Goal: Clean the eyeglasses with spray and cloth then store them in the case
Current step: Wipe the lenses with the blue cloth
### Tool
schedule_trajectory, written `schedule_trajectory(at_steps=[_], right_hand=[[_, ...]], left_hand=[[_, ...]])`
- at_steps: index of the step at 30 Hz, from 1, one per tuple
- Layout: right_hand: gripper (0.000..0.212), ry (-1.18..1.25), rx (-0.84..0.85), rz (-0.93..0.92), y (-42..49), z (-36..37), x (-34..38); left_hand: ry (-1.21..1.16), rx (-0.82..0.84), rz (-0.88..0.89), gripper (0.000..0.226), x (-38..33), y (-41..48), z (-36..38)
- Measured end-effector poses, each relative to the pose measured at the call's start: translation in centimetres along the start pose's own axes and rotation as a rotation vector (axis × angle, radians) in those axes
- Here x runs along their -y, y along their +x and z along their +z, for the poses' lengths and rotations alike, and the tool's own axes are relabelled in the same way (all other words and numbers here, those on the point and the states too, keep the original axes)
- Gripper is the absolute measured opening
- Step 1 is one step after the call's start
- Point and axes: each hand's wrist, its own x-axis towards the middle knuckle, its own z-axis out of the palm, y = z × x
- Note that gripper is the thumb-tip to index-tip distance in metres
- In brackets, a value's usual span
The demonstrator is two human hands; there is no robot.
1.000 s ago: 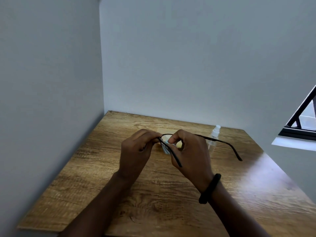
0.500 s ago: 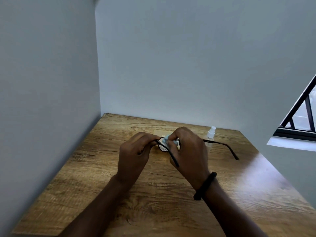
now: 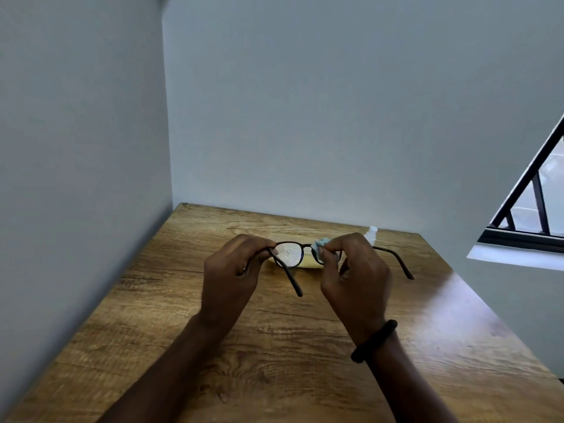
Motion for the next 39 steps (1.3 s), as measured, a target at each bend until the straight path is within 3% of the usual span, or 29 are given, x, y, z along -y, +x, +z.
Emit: schedule_trajectory(at_steps=[6, 11, 24, 32, 39], right_hand=[[0.011, -0.034, 0.103, -0.040, 0.3, 1.2, 0.7], [0.014, -0.128, 0.090, -0.025, 0.5, 1.4, 1.1], [0.019, -0.112, 0.139, -0.051, 0.6, 1.5, 1.4], [0.014, -0.098, -0.040, -0.044, -0.7, 0.5, 0.3], [0.017, -0.137, -0.057, 0.005, -0.5, 0.6, -0.8]], left_hand=[[0.025, 0.017, 0.015, 0.014, 0.0, -0.1, -0.2], [0.034, 0.028, 0.028, 0.017, -0.1, -0.2, 0.1], [0.022, 0.007, 0.018, 0.018, 0.1, -0.1, -0.1], [0.028, -0.004, -0.017, 0.014, 0.1, 0.0, -0.1], [0.006, -0.007, -0.025, 0.013, 0.0, 0.0, 0.0]])
